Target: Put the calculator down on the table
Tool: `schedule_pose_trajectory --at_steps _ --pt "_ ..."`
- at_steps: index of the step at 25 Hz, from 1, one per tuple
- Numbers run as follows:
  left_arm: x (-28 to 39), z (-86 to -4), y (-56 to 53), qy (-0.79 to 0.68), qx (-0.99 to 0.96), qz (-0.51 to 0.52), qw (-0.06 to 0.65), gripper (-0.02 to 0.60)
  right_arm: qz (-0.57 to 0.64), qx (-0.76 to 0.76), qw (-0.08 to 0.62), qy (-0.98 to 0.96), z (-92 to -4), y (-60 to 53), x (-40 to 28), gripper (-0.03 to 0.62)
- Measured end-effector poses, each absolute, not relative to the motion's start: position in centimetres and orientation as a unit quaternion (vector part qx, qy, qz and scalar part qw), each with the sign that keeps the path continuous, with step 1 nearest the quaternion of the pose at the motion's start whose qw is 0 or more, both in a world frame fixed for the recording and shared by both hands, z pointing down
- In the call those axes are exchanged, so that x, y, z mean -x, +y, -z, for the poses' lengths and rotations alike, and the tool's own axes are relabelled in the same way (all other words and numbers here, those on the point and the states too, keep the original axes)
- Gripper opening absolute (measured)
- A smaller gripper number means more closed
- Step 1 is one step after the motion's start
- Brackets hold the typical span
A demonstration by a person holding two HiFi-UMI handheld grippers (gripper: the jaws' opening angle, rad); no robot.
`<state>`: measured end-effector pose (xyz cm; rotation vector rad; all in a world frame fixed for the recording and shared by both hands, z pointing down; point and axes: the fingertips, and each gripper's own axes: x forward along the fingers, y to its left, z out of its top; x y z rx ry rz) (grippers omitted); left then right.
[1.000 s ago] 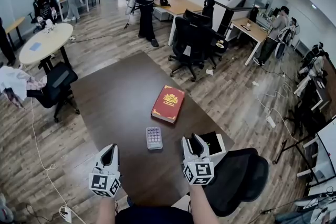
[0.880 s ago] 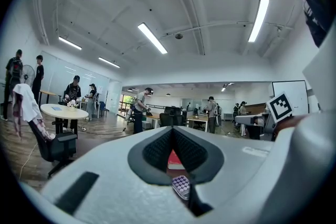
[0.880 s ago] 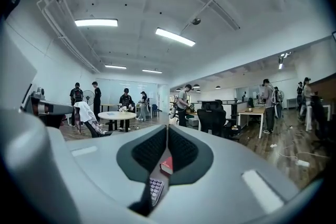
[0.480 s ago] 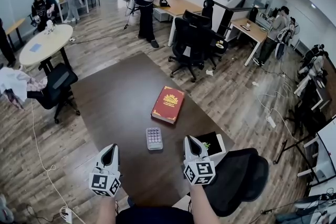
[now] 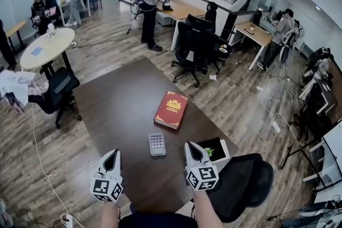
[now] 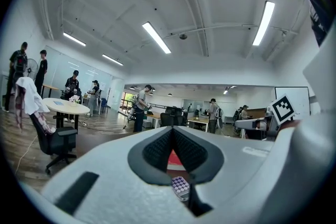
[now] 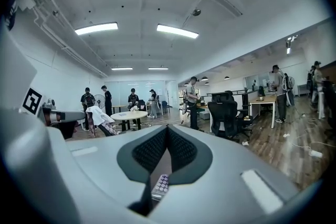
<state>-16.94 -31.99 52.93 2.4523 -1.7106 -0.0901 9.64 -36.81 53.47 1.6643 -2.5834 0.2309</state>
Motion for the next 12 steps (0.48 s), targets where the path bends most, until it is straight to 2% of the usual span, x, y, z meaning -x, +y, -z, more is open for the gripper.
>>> schedule_pose_trajectory --at_steps 12 --pt "17.9 -51.4 -31.4 -0.578 -0.812 0.056 0.064 -0.003 -0.081 -0.540 0.038 -0.837 -54.0 -36.6 -9.7 0.006"
